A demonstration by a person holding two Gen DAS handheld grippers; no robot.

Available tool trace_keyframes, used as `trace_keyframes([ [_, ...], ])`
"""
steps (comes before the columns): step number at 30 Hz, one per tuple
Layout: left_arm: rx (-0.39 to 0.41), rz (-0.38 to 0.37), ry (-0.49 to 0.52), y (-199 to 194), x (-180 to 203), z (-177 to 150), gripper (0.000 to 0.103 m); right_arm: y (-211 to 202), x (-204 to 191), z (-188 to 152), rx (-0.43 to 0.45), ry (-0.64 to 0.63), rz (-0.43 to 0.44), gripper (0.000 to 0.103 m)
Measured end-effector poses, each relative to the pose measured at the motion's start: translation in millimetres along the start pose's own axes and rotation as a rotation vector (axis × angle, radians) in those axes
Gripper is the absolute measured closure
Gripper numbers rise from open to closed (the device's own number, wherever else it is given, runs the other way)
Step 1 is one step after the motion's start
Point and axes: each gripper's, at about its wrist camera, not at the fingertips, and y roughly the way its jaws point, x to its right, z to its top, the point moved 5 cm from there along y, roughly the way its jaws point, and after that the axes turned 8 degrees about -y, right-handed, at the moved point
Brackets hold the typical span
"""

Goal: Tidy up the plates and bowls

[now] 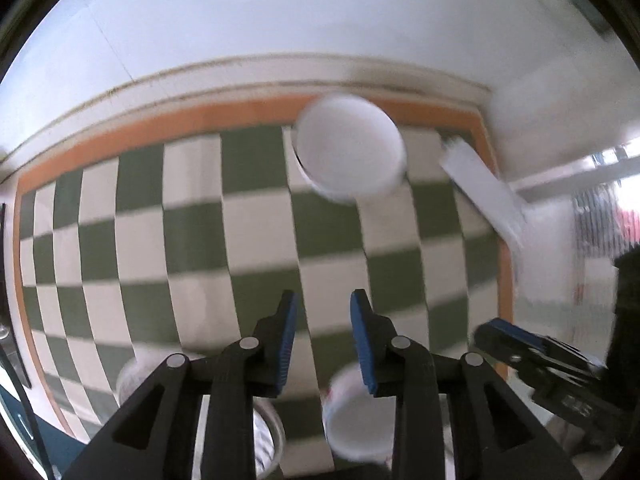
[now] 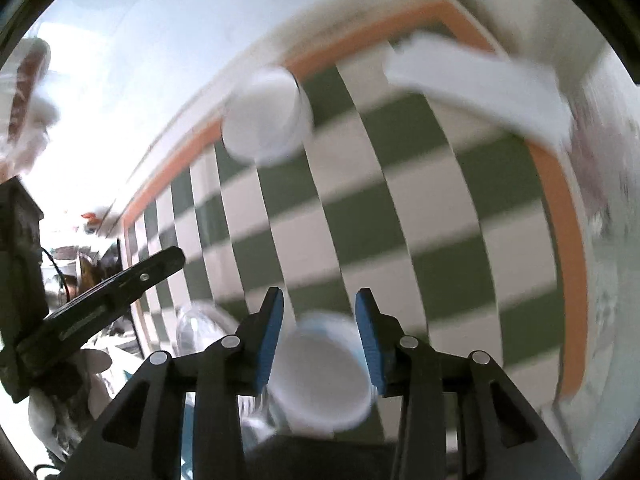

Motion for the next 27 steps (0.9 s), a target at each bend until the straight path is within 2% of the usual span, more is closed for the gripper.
trace_keyframes([
  [4,-0.012,0.008,-0.055,24.1,-18.3,47.7,0.078,20.0,-6.6,62.5,0.03,-0.023,0.005,0.062],
  [8,-0.042,0.014,-0.08,55.4,-24.5,84.5,0.078,58.9,-8.9,118.9,0.046,-0.048,-0.044,0.062],
  [12,-0.075,0.018,-0.073,82.2,-24.1,106.3,0.078,92.1,-2.7,150.2,0.0,-0.039,-0.064,0.062],
  [16,-0.09,0.013,-0.077,96.9,-23.1,119.0,0.078,113.7,2.9,167.9,-0.031,-0.021,-0.057,0.063],
  [17,-0.088,0.015,-0.07,97.9,-22.2,120.3,0.082,117.5,4.3,170.9,-0.038,-0.015,-0.047,0.066],
  [18,-0.087,0.015,-0.064,98.7,-21.1,121.3,0.084,121.3,5.3,174.1,-0.045,-0.015,-0.043,0.079],
  [20,-0.086,0.011,-0.048,99.9,-19.4,121.9,0.09,127.4,7.1,178.5,-0.051,-0.022,-0.057,0.091],
  [24,-0.099,0.008,-0.03,102.4,-16.2,116.6,0.09,133.1,6.5,179.1,-0.053,-0.057,-0.086,0.093],
  [27,-0.089,0.036,-0.013,100.5,-14.1,114.6,0.09,132.5,7.7,175.1,-0.059,-0.058,-0.093,0.094],
])
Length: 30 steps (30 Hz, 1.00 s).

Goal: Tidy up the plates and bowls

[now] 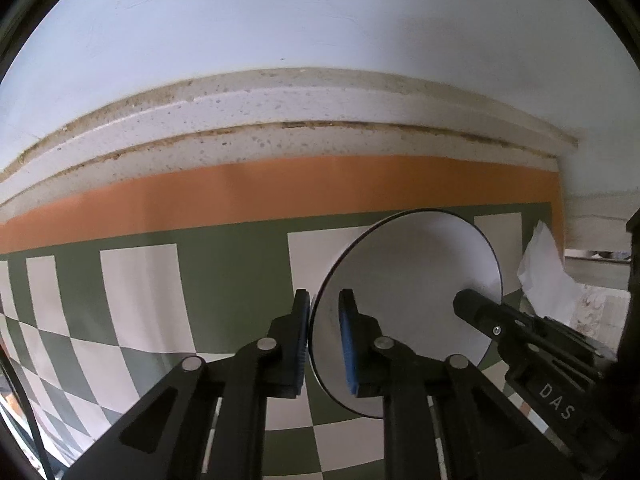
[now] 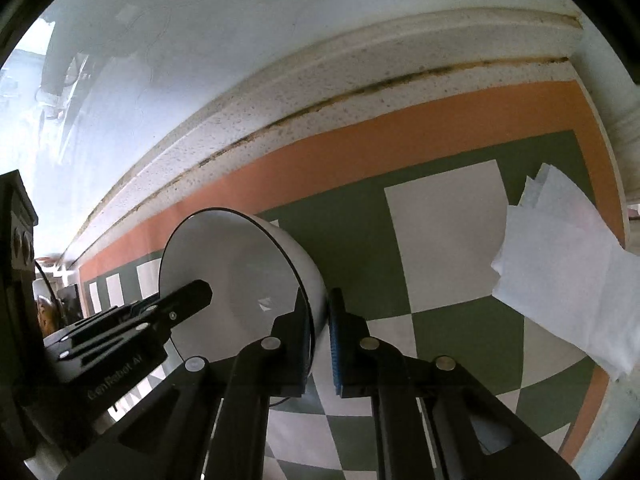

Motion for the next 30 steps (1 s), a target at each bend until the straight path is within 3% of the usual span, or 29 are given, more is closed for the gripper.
trace_keyframes([
  [14,0.035,0.013,0.029,-25.6,14.0,-21.9,0.09,-16.4,-10.1,-19.9,-0.009,-0.023,0.009,0.095],
  [20,0.06,0.001,0.042,-48.1,9.3,-55.4,0.09,-40.4,-22.9,-49.7,-0.004,-0.045,0.007,0.095],
  [30,0.066,-0.018,0.116,-82.1,7.3,-130.3,0.09,-89.6,-30.4,-135.8,0.027,-0.044,0.001,0.095],
])
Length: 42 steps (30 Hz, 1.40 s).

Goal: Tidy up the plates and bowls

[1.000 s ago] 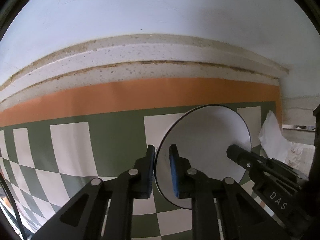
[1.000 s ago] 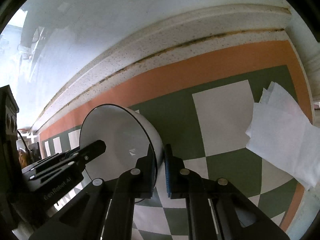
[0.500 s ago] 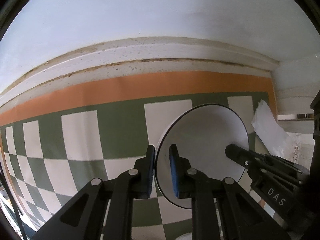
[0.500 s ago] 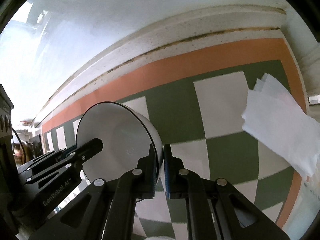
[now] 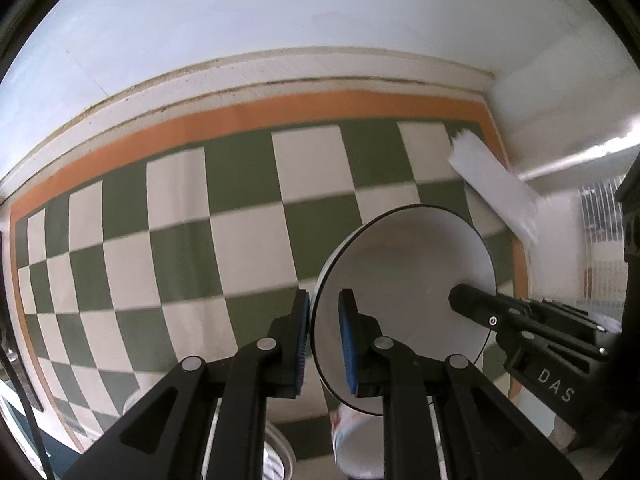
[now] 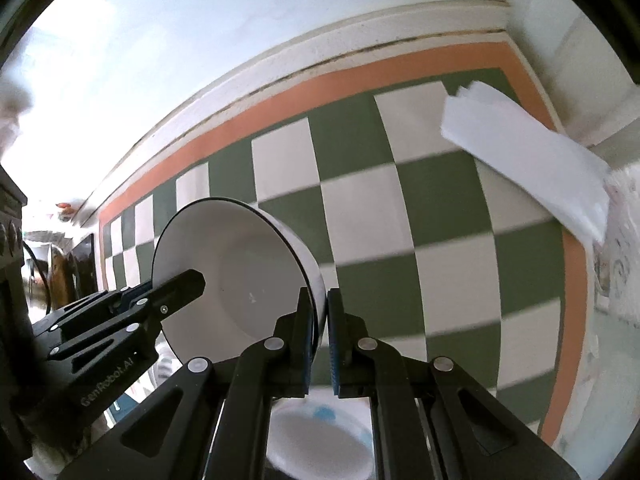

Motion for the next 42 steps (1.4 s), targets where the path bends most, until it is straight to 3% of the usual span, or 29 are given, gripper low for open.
trace_keyframes([
  [10,-0.016,-0.019,0.045,-21.1,4.5,-72.5,0.09,-33.9,-6.4,-95.5,0.007,0.017,-0.001,0.095],
  [16,-0.036,-0.011,0.068,-18.2,4.7,-104.9,0.09,-29.3,-8.2,-138.4,-0.01,0.029,0.001,0.095],
  [25,-0.099,-0.001,0.067,10.2,6.5,-125.4,0.09,-7.4,4.3,-163.5,-0.056,0.046,-0.01,0.094],
  [35,-0.14,0.02,0.065,30.1,10.7,-129.4,0.09,6.0,14.1,-162.2,-0.082,0.026,-0.038,0.094],
  [42,-0.124,0.048,0.079,31.4,11.8,-126.3,0.09,14.0,10.5,-160.4,-0.115,0.002,-0.05,0.091],
])
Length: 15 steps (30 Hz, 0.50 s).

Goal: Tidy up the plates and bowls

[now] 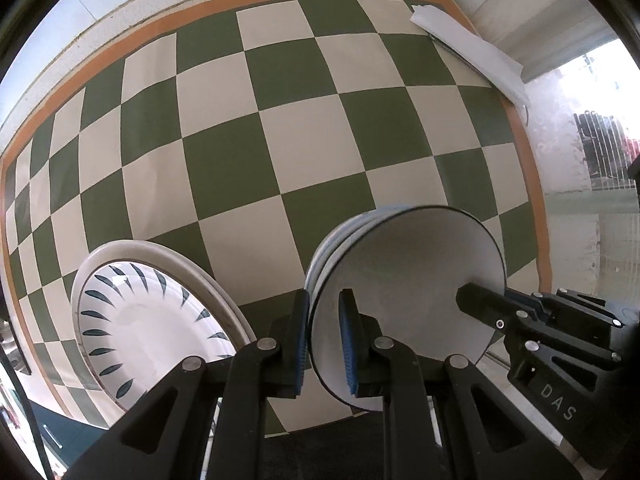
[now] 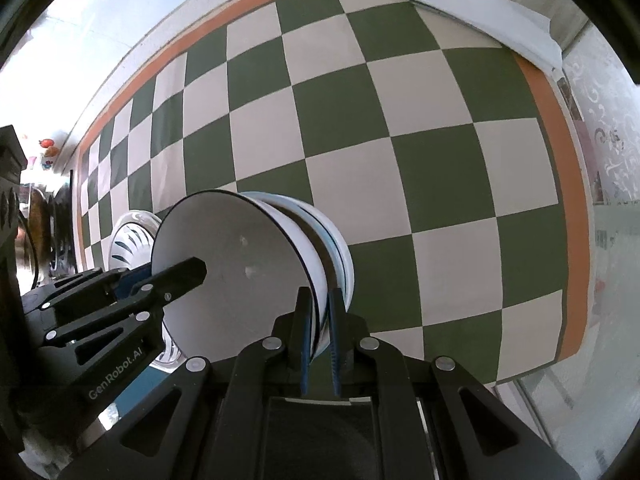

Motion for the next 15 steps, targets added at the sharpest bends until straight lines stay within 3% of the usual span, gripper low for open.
trace_keyframes([
  [15,0.022,-0.009,-0.024,-15.0,-12.8,-9.8,0.09,-19.2,-4.4,-5.3,0.01,0.006,-0.018,0.085],
])
